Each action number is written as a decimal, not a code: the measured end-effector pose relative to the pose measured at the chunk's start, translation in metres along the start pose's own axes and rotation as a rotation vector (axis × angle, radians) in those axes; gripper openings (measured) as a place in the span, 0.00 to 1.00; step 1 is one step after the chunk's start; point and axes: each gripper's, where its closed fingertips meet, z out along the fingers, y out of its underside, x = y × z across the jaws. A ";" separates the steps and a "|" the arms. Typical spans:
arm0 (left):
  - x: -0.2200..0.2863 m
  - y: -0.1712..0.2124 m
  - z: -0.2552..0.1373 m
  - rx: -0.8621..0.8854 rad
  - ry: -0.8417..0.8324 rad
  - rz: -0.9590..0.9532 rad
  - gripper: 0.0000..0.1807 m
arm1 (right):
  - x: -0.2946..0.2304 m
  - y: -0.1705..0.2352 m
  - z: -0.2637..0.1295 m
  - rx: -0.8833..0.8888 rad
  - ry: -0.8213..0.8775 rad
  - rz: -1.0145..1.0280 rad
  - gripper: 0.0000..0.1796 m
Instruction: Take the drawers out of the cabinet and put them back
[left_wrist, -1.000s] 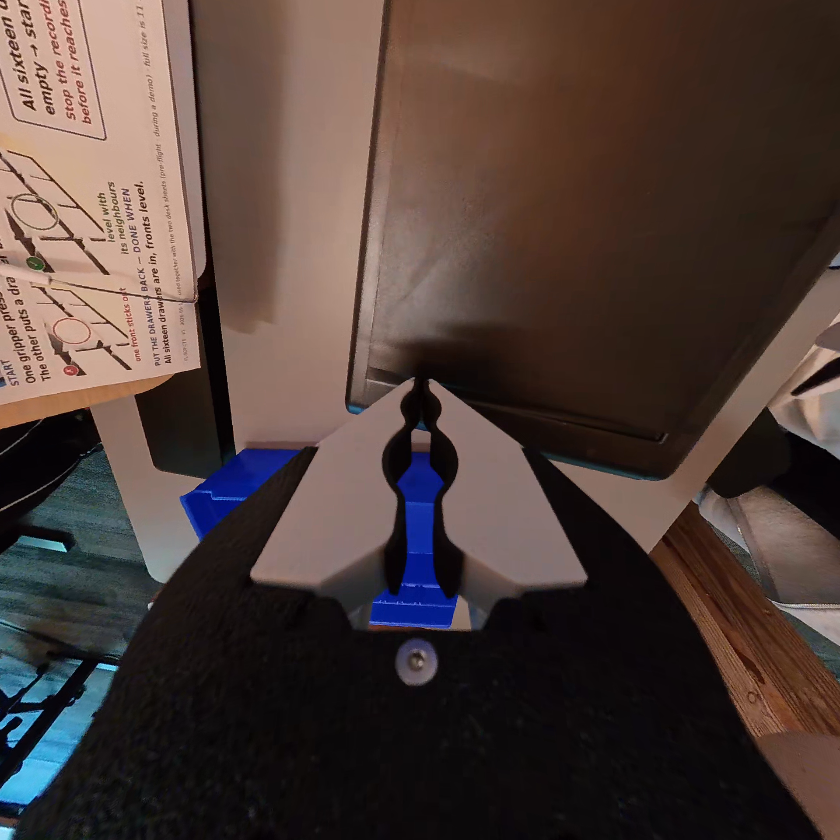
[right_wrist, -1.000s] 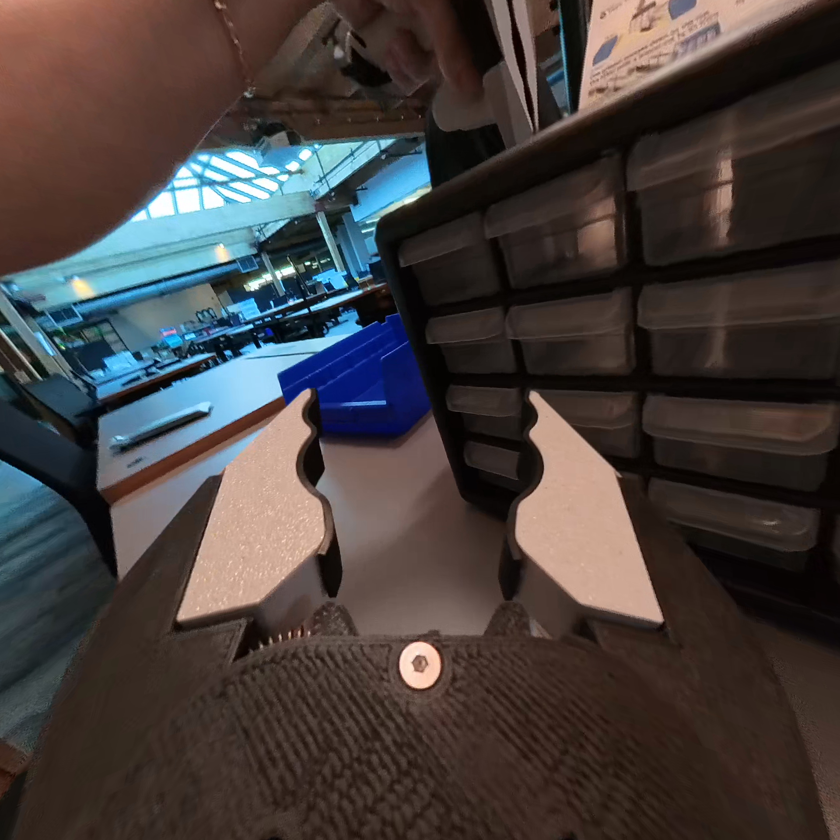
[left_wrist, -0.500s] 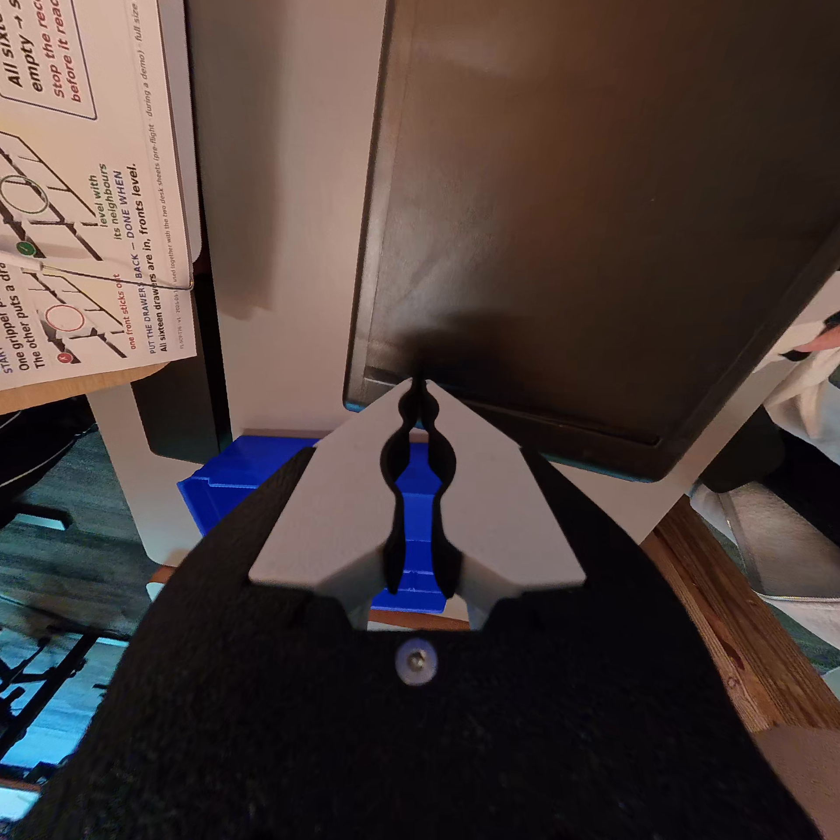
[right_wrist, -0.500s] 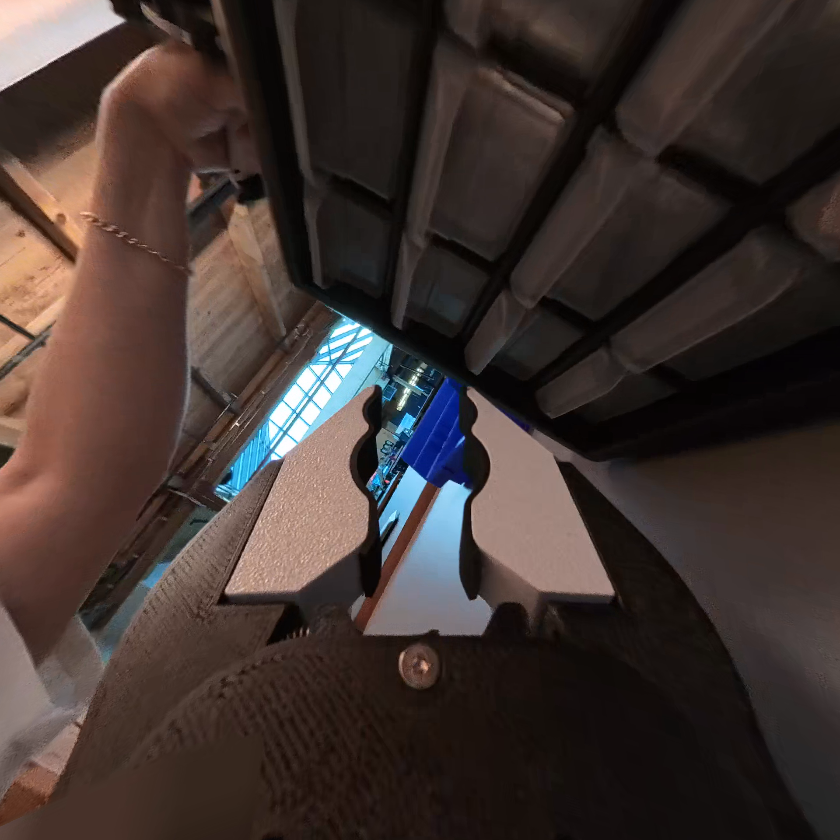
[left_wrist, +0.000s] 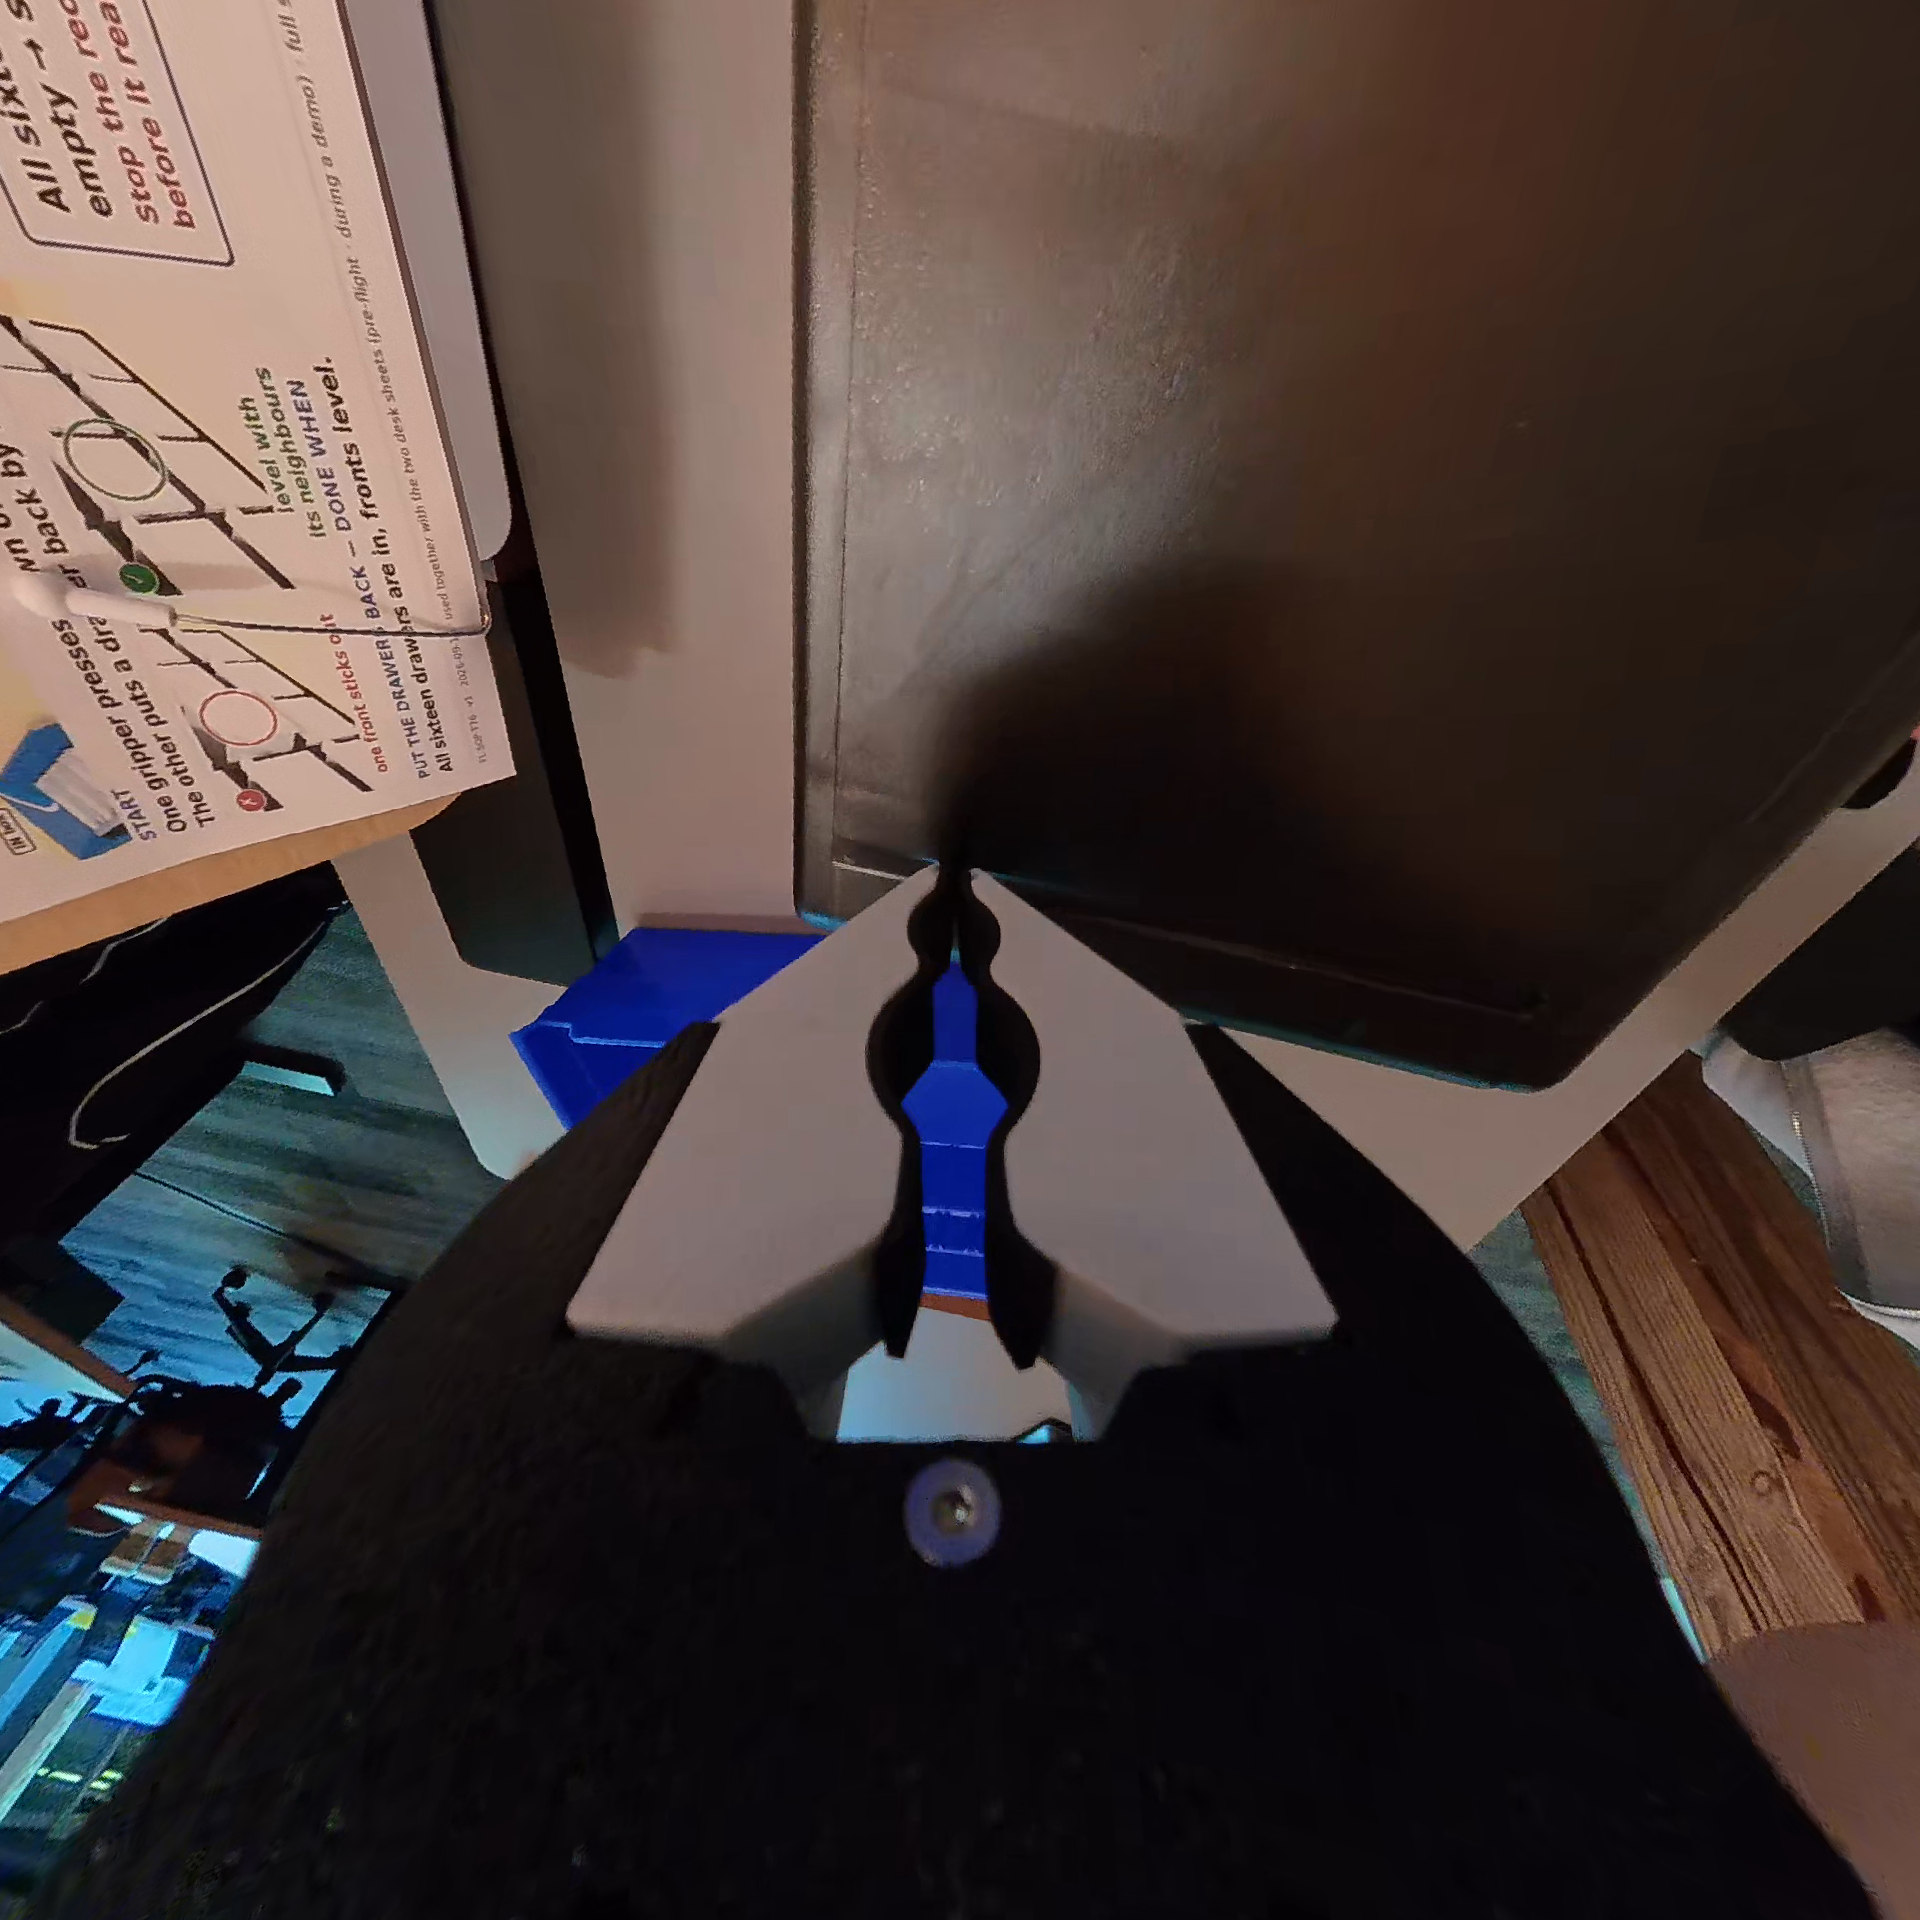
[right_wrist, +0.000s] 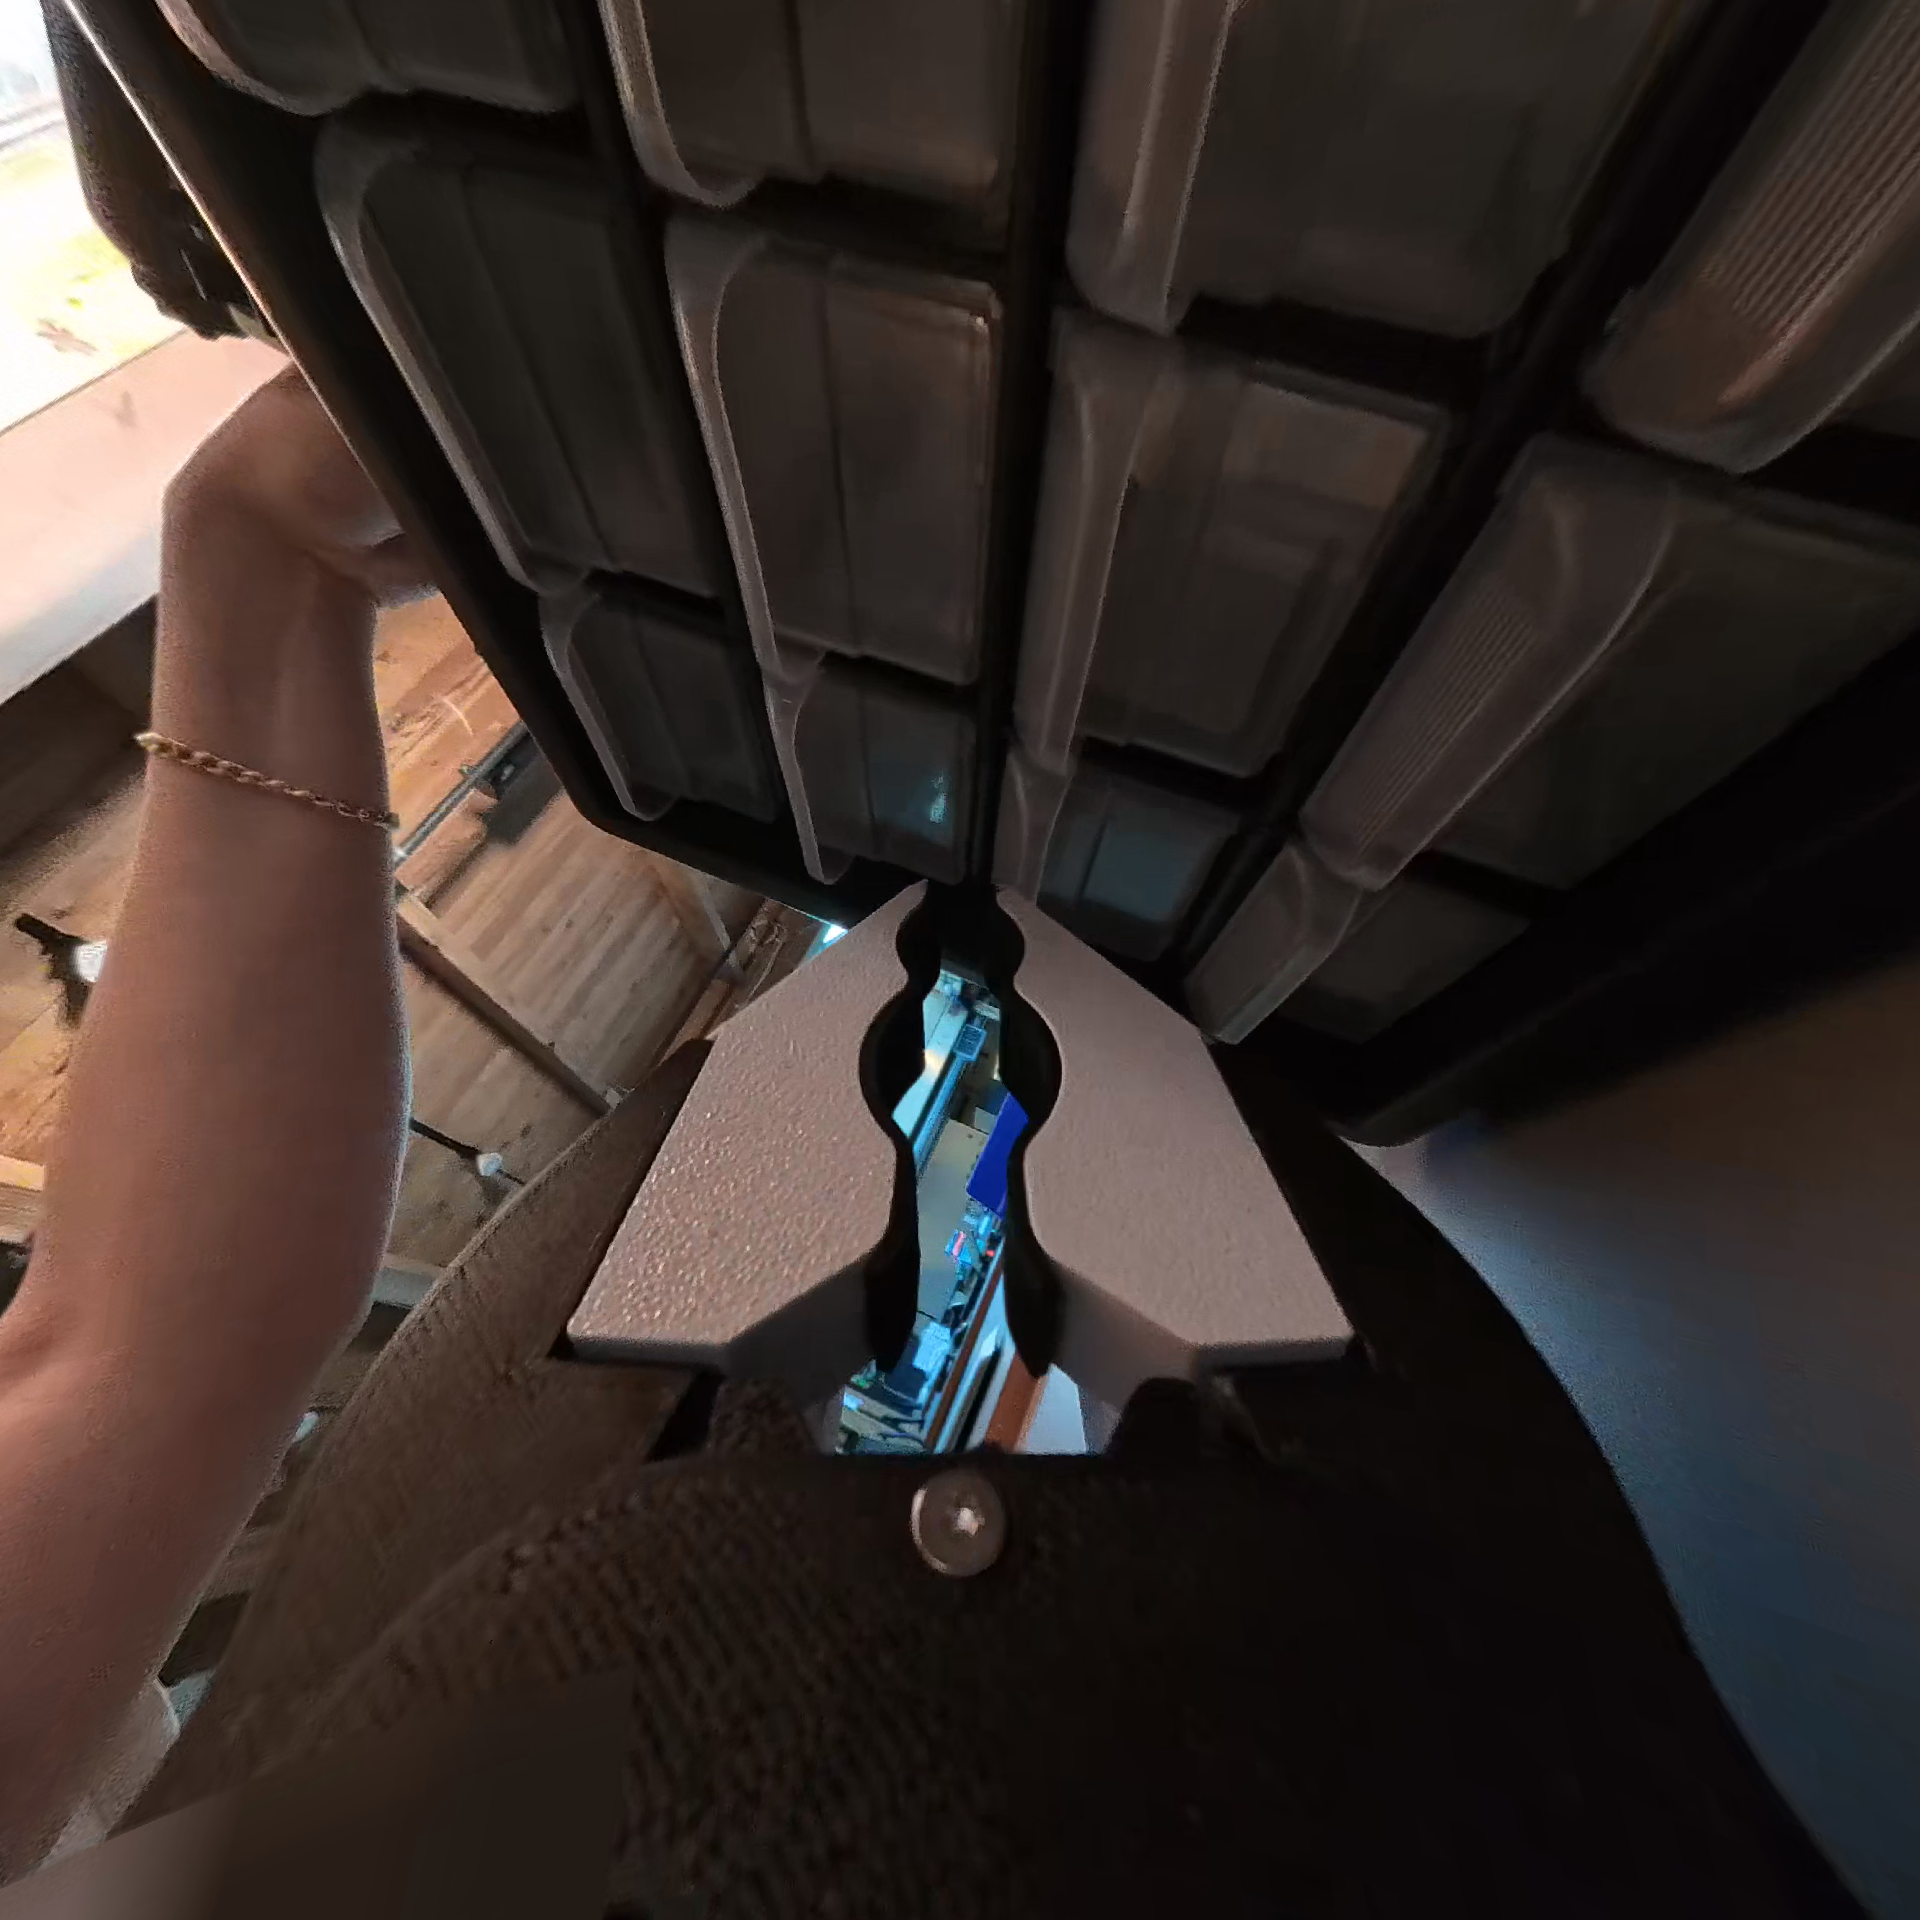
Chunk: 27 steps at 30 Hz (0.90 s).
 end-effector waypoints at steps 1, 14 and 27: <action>0.000 0.000 0.000 -0.005 -0.004 0.003 0.00 | 0.000 0.000 0.001 0.007 -0.002 -0.001 0.02; 0.000 0.000 0.000 -0.026 -0.035 0.014 0.00 | 0.000 -0.002 -0.013 0.051 0.008 0.063 0.18; 0.000 0.000 0.000 -0.052 -0.054 0.019 0.00 | 0.008 -0.006 0.000 0.066 0.001 0.059 0.06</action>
